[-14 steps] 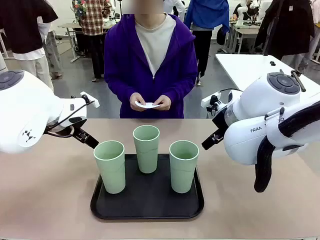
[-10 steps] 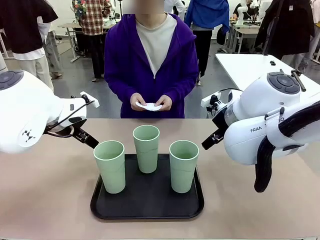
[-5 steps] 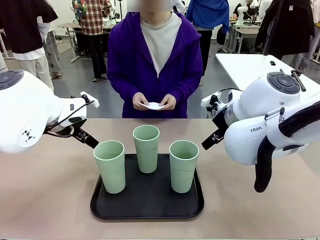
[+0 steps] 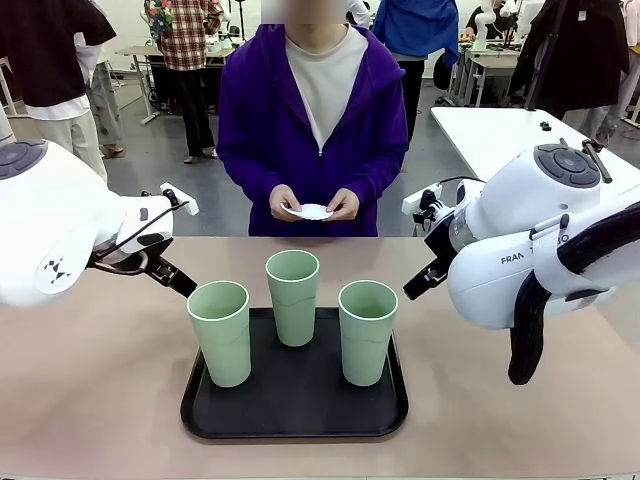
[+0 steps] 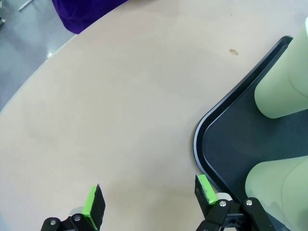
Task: Place coasters on the table and set cups on them.
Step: Pick up one Reusable plastic cup and place it on a coaster set by the human.
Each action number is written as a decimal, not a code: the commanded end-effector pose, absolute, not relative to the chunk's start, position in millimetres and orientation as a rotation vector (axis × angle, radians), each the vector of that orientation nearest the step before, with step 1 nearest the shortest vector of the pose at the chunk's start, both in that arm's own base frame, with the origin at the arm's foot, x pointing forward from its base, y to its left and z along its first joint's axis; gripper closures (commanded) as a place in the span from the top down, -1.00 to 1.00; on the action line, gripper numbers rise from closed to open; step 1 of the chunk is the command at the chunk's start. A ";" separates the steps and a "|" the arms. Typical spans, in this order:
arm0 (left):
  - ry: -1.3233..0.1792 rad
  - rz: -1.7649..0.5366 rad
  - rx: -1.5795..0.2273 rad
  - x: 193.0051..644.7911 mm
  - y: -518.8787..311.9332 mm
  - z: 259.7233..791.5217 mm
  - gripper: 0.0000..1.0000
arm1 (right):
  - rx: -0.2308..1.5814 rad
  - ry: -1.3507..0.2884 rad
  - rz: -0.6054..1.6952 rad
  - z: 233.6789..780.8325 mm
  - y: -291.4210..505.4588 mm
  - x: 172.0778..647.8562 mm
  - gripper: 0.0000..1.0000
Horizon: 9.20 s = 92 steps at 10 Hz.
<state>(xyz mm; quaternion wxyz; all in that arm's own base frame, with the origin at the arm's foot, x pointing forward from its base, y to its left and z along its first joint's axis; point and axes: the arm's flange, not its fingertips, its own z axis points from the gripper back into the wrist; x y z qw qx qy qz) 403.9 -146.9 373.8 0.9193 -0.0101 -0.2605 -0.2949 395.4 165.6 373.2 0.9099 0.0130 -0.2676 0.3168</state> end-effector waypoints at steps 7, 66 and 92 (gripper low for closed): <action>-0.230 -0.572 -0.002 282.2 -109.2 449.7 1.00 | 0.043 -0.205 0.610 444.7 137.2 258.9 1.00; -0.180 -0.054 -1.278 342.9 103.2 412.7 1.00 | 0.977 -0.299 0.306 445.9 -59.4 339.1 1.00; -0.180 -0.054 -1.278 342.9 103.2 412.7 1.00 | 1.073 -0.956 1.224 351.0 -2.6 354.2 1.00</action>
